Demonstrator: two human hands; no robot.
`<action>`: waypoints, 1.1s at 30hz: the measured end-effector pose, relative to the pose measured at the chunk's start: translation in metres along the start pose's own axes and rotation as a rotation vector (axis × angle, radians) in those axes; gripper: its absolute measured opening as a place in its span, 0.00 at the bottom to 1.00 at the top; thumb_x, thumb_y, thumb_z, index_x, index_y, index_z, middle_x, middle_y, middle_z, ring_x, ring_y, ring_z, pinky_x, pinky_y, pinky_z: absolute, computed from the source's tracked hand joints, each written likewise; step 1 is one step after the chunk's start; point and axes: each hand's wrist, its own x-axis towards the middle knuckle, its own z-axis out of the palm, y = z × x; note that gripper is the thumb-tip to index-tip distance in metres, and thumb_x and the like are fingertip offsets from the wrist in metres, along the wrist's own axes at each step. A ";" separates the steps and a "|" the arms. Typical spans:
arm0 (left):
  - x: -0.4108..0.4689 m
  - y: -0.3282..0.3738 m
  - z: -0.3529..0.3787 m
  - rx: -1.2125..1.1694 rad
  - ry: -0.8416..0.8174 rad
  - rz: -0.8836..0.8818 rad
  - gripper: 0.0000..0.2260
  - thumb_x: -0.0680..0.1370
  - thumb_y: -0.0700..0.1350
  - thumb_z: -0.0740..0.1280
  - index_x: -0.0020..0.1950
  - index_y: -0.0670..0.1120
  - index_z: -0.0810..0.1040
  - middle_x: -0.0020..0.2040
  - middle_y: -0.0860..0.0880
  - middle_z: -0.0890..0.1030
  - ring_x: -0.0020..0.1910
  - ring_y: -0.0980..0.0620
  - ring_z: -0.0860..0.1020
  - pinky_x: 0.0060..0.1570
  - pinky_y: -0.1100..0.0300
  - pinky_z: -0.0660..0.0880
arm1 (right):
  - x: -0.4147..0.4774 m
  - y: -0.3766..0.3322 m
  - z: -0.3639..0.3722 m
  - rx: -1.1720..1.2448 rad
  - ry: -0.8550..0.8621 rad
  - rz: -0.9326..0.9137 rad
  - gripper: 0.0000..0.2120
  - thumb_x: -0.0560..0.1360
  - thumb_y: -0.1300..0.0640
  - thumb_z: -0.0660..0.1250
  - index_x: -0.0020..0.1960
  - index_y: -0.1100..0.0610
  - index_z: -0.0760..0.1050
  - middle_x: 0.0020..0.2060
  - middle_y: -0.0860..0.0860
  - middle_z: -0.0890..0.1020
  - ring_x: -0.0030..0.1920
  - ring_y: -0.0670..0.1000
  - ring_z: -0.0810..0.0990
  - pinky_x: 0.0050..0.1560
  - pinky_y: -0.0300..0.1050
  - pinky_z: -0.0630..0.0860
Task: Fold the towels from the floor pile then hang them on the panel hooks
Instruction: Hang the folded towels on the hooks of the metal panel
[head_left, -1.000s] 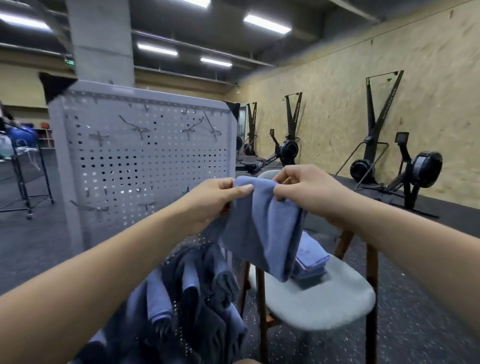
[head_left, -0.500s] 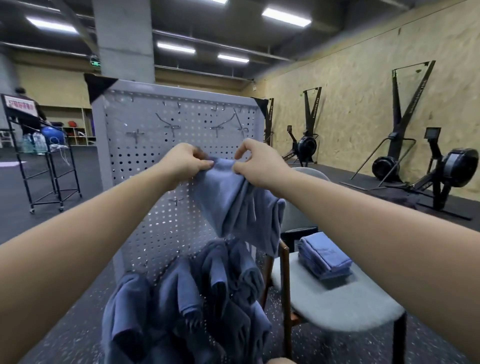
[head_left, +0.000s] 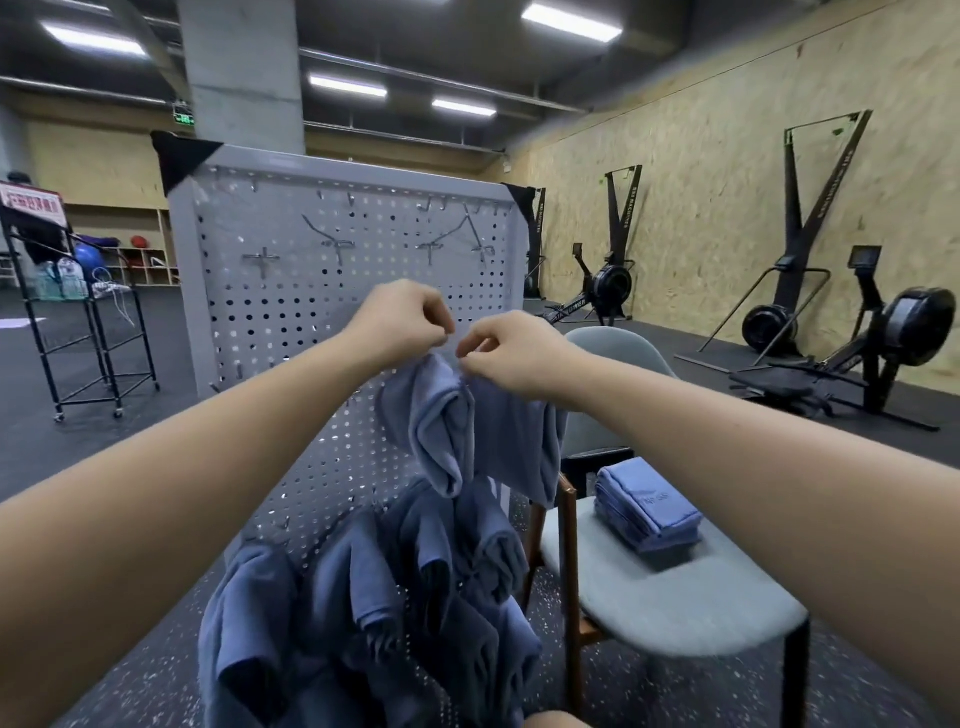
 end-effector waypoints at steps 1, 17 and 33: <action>0.001 0.012 0.003 -0.028 0.010 0.017 0.09 0.74 0.39 0.71 0.46 0.53 0.88 0.42 0.57 0.86 0.44 0.59 0.81 0.43 0.67 0.73 | -0.004 0.004 -0.005 0.009 0.019 0.000 0.09 0.80 0.56 0.69 0.56 0.52 0.87 0.46 0.47 0.87 0.44 0.47 0.81 0.40 0.36 0.75; 0.017 0.157 0.227 -0.179 -0.190 0.220 0.07 0.77 0.41 0.67 0.45 0.51 0.84 0.41 0.57 0.81 0.48 0.52 0.80 0.48 0.56 0.76 | -0.100 0.225 -0.035 0.023 0.092 0.463 0.09 0.78 0.59 0.66 0.46 0.51 0.84 0.40 0.49 0.88 0.40 0.50 0.87 0.38 0.48 0.85; 0.067 0.146 0.457 -0.005 -0.457 -0.251 0.18 0.80 0.42 0.63 0.71 0.44 0.70 0.71 0.42 0.72 0.71 0.38 0.73 0.69 0.44 0.71 | -0.153 0.407 0.040 0.227 0.126 0.712 0.06 0.80 0.59 0.68 0.47 0.54 0.84 0.42 0.53 0.87 0.40 0.51 0.82 0.35 0.41 0.71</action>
